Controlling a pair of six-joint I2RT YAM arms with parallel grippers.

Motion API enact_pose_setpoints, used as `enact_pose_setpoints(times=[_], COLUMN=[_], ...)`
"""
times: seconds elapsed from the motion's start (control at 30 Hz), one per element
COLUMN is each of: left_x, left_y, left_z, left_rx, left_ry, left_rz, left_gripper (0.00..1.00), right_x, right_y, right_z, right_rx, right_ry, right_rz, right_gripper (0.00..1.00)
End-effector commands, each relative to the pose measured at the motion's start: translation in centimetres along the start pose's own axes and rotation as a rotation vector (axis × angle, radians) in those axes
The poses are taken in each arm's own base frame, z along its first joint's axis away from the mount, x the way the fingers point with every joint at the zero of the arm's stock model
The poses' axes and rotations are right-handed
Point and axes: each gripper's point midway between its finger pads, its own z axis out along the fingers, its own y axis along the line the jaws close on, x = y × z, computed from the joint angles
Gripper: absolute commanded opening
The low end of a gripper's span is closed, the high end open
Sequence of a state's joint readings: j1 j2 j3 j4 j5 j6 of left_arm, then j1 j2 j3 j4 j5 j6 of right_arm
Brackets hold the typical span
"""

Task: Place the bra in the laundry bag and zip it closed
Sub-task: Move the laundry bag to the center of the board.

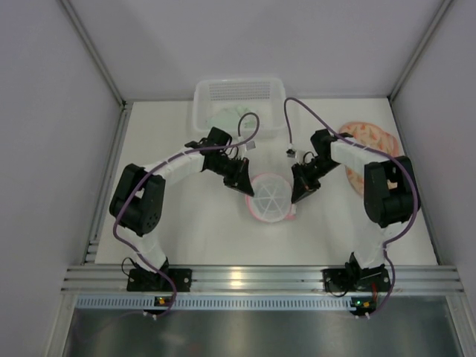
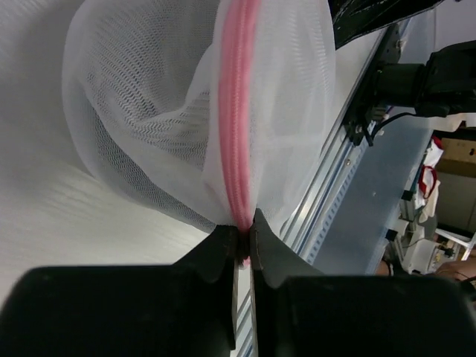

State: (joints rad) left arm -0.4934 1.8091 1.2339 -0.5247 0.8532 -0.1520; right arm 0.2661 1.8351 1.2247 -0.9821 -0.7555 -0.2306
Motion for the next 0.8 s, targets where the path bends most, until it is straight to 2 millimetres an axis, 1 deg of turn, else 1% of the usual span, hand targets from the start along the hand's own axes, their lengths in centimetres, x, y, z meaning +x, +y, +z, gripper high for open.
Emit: enact_pose_setpoints(times=[0.0,0.03,0.07,0.1,0.13,0.17,0.2,0.23,0.27,0.3,0.33,0.37,0.4,0.43,0.47,0.5,0.53,0.57,0.6,0.63,0.67,0.7,0.73,0.77], left_x=[-0.9,-0.4,-0.5,-0.2,0.4,0.2,0.3,0.4,0.1,0.5,0.6,0.3,0.4,0.6,0.4,0.4,0.3,0.2,0.0,-0.6,-0.9,-1.3,-2.3,-2.9], left_y=[-2.2,-2.4,-3.6,-3.9,-3.8,-4.1,-4.0,-3.8,-2.8,-3.1,-2.8,-1.6,-1.1,-0.7,1.0,1.7,2.6,4.1,4.9,5.7,7.6,8.4,8.8,10.6], left_z=[-0.3,-0.5,-1.9,-2.6,-3.3,-5.5,-6.6,-7.7,-9.6,-11.0,-12.1,-14.0,-15.0,-16.2,-18.4,-19.5,-20.6,-22.5,-23.5,-24.9,-26.4,-27.4,-28.8,-30.2], left_rx=[0.101,0.11,0.149,0.158,0.158,0.152,0.145,0.132,0.106,0.094,0.081,0.056,0.04,0.012,-0.034,-0.059,-0.095,-0.14,-0.171,-0.21,-0.261,-0.28,-0.302,-0.333], left_ry=[-0.036,-0.033,-0.057,-0.068,-0.077,-0.126,-0.146,-0.171,-0.217,-0.24,-0.265,-0.324,-0.356,-0.396,-0.469,-0.504,-0.537,-0.591,-0.615,-0.646,-0.681,-0.703,-0.737,-0.77], left_rz=[0.025,0.017,0.033,0.029,0.013,0.017,0.03,0.033,0.015,0.029,0.013,-0.021,-0.036,-0.06,-0.1,-0.112,-0.127,-0.162,-0.182,-0.189,-0.221,-0.241,-0.23,-0.253], left_gripper=[0.06,0.0,0.0,0.0,0.0,0.0,0.0,0.0,0.0,0.0,0.0,0.0,0.0,0.0,0.0,0.0,0.0,0.0,0.0,0.0,0.0,0.0,0.0,0.0], right_x=[-3.4,-3.3,-3.5,-4.3,-4.5,-4.8,-5.4,-5.7,-5.9,-6.2,-6.4,-6.3,-6.4,-6.3,-6.3,-6.2,-6.1,-6.1,-5.9,-5.9,-5.8,-5.6,-5.4,-5.2], right_y=[2.8,3.0,3.2,3.0,3.0,2.9,2.7,2.6,2.5,1.8,1.4,1.0,0.4,0.1,-0.1,-0.5,-0.7,-0.8,-1.1,-1.1,-1.1,-0.9,-0.8,-0.6], right_z=[-1.7,-1.9,-2.3,-3.3,-3.8,-4.5,-5.8,-6.5,-7.1,-8.4,-8.9,-9.6,-10.7,-11.2,-11.9,-13.0,-13.5,-14.2,-15.2,-15.6,-15.9,-16.7,-16.9,-17.2], right_rx=[0.003,0.009,0.021,0.07,0.093,0.114,0.142,0.151,0.154,0.166,0.172,0.178,0.188,0.192,0.198,0.213,0.225,0.243,0.29,0.314,0.332,0.37,0.384,0.396], right_ry=[-0.123,-0.117,-0.117,-0.139,-0.148,-0.163,-0.2,-0.22,-0.237,-0.273,-0.29,-0.304,-0.332,-0.345,-0.357,-0.384,-0.391,-0.404,-0.421,-0.426,-0.43,-0.445,-0.443,-0.445], right_rz=[-0.128,-0.131,-0.148,-0.175,-0.19,-0.199,-0.204,-0.203,-0.196,-0.177,-0.167,-0.148,-0.125,-0.113,-0.107,-0.092,-0.092,-0.094,-0.099,-0.109,-0.125,-0.138,-0.144,-0.156], right_gripper=[0.01,0.04,0.09,0.27,0.4,0.54,0.78,0.86,0.92,0.99,0.99,1.0,0.99,0.99,0.99,0.99,0.99,0.99,0.99,1.0,0.99,0.99,0.99,0.99])
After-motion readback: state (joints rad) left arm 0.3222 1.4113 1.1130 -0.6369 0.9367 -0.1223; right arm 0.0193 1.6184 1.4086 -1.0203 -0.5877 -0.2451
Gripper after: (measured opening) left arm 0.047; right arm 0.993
